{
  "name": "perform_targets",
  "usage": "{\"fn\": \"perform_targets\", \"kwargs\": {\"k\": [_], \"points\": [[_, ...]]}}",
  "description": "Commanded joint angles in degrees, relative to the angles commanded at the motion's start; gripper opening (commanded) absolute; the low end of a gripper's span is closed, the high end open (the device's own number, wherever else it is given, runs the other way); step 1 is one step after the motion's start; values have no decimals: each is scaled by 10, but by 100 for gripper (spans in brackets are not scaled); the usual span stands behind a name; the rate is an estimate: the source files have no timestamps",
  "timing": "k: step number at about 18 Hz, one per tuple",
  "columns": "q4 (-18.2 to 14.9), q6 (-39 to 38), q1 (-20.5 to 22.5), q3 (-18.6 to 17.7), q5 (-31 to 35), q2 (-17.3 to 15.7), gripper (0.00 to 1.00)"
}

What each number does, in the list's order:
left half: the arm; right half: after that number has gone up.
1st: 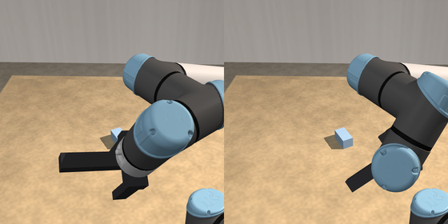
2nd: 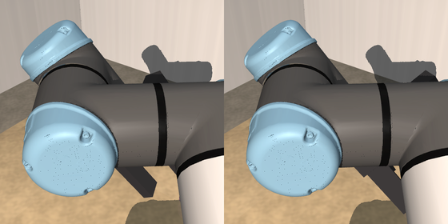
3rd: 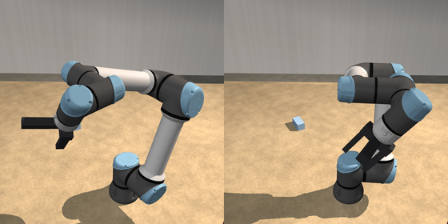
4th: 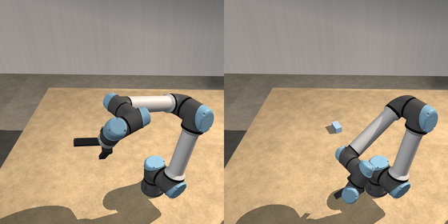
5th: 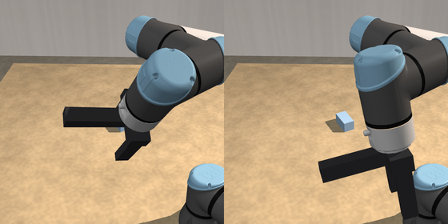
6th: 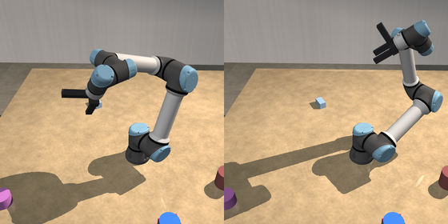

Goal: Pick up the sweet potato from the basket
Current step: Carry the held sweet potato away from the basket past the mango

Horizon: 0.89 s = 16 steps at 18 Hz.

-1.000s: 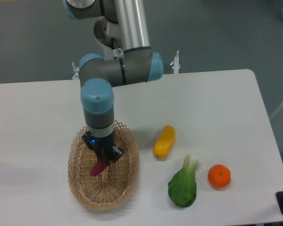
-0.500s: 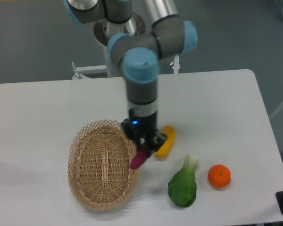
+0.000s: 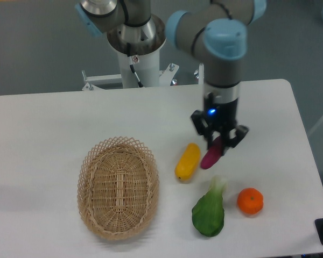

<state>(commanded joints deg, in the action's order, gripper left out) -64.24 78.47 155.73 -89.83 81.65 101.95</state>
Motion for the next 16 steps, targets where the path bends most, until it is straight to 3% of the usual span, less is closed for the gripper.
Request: {"fn": "perform_targets", "kwargs": {"k": [4,16], "points": [[-16,42,26,8,1,1,34],[-16,42,25,11,1,1,34]]}}
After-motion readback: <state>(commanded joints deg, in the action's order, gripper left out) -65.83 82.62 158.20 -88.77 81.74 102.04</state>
